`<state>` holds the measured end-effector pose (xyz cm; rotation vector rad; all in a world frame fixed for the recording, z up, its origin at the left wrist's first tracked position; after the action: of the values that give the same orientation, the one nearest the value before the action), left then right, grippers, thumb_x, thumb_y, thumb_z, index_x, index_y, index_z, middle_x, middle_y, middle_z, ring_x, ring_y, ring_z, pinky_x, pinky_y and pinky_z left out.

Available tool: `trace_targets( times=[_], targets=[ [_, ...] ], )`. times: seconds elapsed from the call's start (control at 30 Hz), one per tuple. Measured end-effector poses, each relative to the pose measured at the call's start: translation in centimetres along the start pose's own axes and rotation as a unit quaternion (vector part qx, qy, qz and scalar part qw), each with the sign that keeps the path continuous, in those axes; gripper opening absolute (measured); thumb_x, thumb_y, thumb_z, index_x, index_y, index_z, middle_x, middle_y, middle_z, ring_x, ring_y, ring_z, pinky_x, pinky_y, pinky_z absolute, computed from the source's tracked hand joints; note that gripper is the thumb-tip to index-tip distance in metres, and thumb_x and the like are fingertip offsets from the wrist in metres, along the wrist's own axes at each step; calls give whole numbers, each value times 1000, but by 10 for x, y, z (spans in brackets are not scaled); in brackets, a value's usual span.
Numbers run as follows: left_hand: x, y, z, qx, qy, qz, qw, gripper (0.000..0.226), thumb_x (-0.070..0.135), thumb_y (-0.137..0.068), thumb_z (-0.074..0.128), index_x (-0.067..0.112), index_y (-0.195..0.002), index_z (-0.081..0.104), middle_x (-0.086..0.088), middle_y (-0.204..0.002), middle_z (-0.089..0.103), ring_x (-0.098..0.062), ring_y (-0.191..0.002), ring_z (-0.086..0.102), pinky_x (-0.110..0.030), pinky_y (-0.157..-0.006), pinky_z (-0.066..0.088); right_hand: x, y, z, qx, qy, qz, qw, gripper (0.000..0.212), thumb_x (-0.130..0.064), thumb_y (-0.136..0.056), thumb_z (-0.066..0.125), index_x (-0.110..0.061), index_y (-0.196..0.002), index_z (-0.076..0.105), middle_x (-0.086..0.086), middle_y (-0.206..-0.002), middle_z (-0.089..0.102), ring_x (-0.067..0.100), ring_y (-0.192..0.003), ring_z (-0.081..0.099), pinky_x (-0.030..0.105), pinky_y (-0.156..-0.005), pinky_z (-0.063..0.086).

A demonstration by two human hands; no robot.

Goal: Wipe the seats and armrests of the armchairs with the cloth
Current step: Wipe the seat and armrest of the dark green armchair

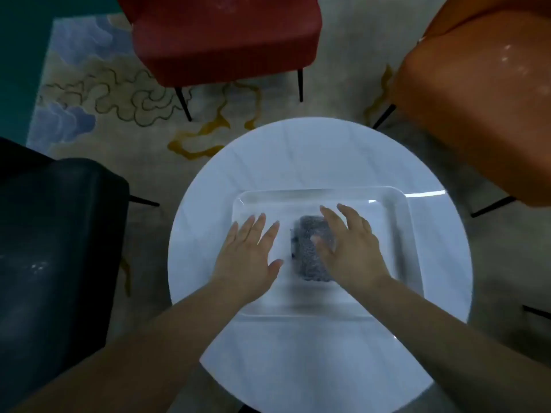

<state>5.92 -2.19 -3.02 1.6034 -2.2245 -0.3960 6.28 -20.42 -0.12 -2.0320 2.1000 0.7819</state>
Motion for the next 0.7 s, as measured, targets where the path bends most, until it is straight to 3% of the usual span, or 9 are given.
trace_targets(
  times=[0.13, 0.37, 0.53, 0.7],
  targets=[
    [1, -8, 21, 2, -29, 16, 999, 72, 59, -95, 29, 30, -154, 0, -6, -162, -9, -22, -149, -7, -40, -118, -9, 1, 5, 18, 69, -18, 39, 997, 52, -49, -89, 53, -34, -139, 45, 10, -143, 33, 30, -121, 41, 42, -93, 43],
    [1, -12, 28, 25, -20, 18, 999, 74, 58, -93, 36, 31, -154, 4, -6, -162, -9, -22, -149, -5, -39, -118, -6, 9, 3, 53, 50, 28, 110, 992, 79, -71, -76, 47, -40, -146, 25, 11, -129, 31, 29, -110, 36, 40, -92, 39],
    [1, -13, 27, 14, -11, 16, 1000, 73, 56, -94, 37, 30, -154, 4, -7, -162, -10, -22, -149, -6, -38, -118, -8, 10, -5, 57, 32, 1, 89, 996, 75, -56, -81, 56, -39, -146, 23, 7, -108, 42, 26, -95, 44, 36, -82, 40],
    [1, -11, 19, -4, 12, 11, 1000, 70, 49, -97, 38, 28, -155, 5, -3, -163, -9, -20, -149, -6, -37, -119, -6, 13, -12, 51, -10, -84, 98, 992, 68, -40, -80, 64, -38, -140, 33, 6, -103, 50, 24, -89, 51, 37, -80, 49]
  ],
)
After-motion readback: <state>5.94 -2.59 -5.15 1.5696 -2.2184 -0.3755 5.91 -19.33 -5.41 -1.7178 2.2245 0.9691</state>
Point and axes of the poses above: each hand's wrist, its own y-axis away from the middle knuckle, its own z-axis out of the palm, x = y × z, the point moved 7 cm from there along -y, towards the middle knuckle
